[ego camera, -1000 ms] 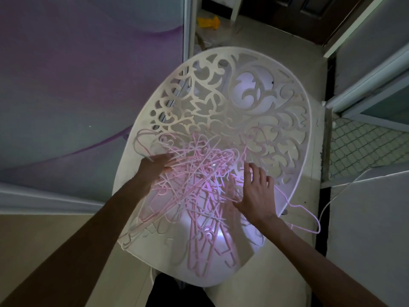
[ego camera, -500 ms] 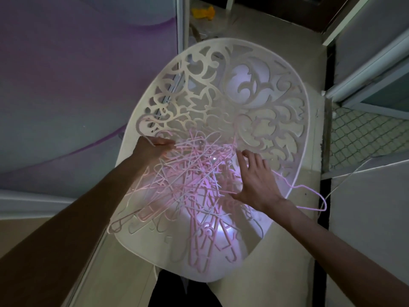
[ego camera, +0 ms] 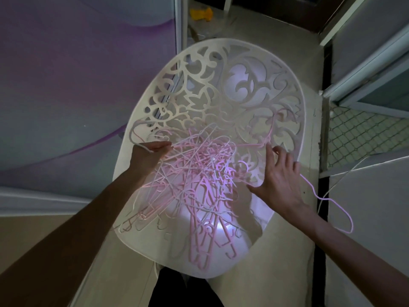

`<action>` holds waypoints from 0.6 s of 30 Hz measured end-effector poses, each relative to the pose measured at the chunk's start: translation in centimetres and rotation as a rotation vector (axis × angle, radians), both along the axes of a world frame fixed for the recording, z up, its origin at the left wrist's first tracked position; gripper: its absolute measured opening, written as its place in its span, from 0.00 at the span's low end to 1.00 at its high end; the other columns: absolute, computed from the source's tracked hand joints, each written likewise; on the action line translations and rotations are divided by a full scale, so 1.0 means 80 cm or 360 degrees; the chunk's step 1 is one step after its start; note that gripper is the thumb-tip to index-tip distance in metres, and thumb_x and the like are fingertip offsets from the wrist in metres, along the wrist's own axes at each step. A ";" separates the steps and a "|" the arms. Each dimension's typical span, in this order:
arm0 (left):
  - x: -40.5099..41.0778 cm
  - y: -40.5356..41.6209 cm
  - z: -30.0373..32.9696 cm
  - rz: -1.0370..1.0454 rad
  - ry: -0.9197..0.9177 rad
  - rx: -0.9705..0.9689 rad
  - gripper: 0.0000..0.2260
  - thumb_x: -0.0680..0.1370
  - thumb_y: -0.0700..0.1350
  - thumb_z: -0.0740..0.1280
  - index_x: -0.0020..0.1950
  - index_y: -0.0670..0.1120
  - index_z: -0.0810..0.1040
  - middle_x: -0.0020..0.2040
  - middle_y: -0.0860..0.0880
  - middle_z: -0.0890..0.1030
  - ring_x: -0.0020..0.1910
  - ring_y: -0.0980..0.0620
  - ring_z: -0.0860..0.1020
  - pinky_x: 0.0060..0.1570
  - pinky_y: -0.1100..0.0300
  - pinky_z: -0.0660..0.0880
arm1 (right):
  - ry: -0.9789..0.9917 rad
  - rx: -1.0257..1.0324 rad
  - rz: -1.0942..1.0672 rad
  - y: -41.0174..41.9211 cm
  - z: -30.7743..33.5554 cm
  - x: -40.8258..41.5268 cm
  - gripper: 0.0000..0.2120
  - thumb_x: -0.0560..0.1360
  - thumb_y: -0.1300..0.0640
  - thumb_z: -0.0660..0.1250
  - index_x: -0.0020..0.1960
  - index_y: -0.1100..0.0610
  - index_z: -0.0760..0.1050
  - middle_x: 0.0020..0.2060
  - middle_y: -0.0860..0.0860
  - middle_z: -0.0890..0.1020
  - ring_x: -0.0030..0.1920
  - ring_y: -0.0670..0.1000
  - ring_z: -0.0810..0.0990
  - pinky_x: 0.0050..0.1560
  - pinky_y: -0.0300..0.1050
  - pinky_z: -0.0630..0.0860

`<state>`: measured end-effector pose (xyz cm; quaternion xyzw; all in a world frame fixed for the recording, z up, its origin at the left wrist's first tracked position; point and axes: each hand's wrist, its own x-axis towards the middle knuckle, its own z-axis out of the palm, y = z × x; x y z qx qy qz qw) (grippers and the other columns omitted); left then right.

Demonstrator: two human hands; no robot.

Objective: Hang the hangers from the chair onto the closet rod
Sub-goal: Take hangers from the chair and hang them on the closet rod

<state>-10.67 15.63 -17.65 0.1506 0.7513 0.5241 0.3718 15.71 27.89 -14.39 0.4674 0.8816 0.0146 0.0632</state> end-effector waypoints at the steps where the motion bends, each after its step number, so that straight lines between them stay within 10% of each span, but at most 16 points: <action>1: 0.001 -0.002 -0.001 0.0024 -0.0004 0.0011 0.13 0.73 0.36 0.70 0.57 0.35 0.79 0.43 0.44 0.85 0.23 0.68 0.74 0.26 0.79 0.66 | 0.0018 -0.0038 -0.0034 -0.003 0.000 -0.002 0.56 0.56 0.35 0.76 0.73 0.64 0.59 0.61 0.62 0.70 0.59 0.62 0.70 0.55 0.54 0.68; 10: -0.008 -0.008 -0.001 0.0003 -0.0138 -0.0075 0.13 0.74 0.36 0.69 0.59 0.39 0.78 0.26 0.61 0.80 0.23 0.69 0.74 0.22 0.78 0.64 | -0.0214 -0.0295 0.0305 -0.006 0.018 0.001 0.55 0.59 0.34 0.73 0.75 0.59 0.53 0.67 0.57 0.64 0.65 0.59 0.64 0.63 0.51 0.63; 15: -0.018 0.004 0.006 -0.0287 -0.0321 -0.0211 0.10 0.77 0.37 0.65 0.58 0.41 0.78 0.39 0.52 0.81 0.24 0.68 0.76 0.20 0.76 0.65 | -0.0575 -0.0685 0.0679 0.022 0.045 -0.002 0.51 0.64 0.40 0.73 0.77 0.54 0.48 0.73 0.51 0.58 0.71 0.53 0.57 0.70 0.45 0.56; 18: -0.018 0.013 0.020 -0.0403 -0.0473 -0.0154 0.08 0.79 0.33 0.60 0.45 0.43 0.77 0.31 0.54 0.82 0.27 0.62 0.78 0.23 0.75 0.69 | -0.0730 -0.0630 0.0869 0.032 0.035 -0.025 0.49 0.65 0.42 0.72 0.76 0.54 0.49 0.74 0.51 0.58 0.72 0.53 0.58 0.70 0.46 0.54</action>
